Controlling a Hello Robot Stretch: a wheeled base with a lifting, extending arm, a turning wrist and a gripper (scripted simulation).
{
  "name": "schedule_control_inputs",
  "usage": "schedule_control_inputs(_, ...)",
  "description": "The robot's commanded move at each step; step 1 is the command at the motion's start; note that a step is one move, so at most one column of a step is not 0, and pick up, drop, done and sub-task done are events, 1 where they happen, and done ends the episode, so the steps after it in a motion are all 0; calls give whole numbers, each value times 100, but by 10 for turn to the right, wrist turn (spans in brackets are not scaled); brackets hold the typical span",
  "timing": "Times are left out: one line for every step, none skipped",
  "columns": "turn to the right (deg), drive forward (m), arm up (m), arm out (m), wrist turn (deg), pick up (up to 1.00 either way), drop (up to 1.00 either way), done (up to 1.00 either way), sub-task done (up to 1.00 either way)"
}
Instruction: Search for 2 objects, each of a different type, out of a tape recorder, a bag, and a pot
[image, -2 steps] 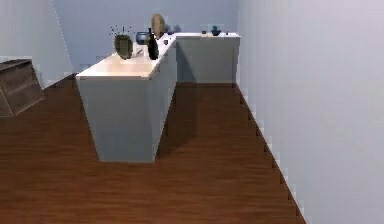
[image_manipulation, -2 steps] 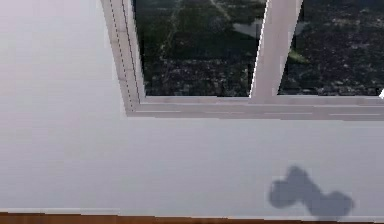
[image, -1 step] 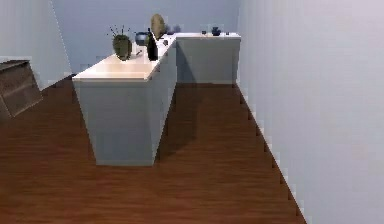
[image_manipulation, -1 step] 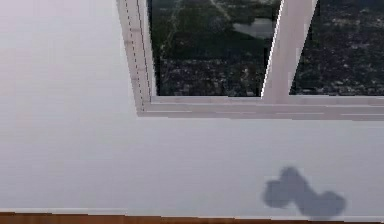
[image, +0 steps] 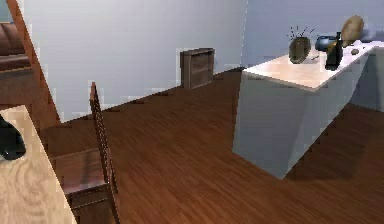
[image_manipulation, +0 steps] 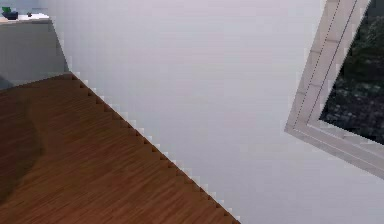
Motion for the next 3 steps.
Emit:
schedule_control_inputs(-30, 0, 0, 0, 0, 0, 0, 0, 0)
schedule_control_inputs(450, 0, 0, 0, 0, 0, 0, 0, 0)
schedule_control_inputs(30, 0, 0, 0, 0, 0, 0, 0, 0)
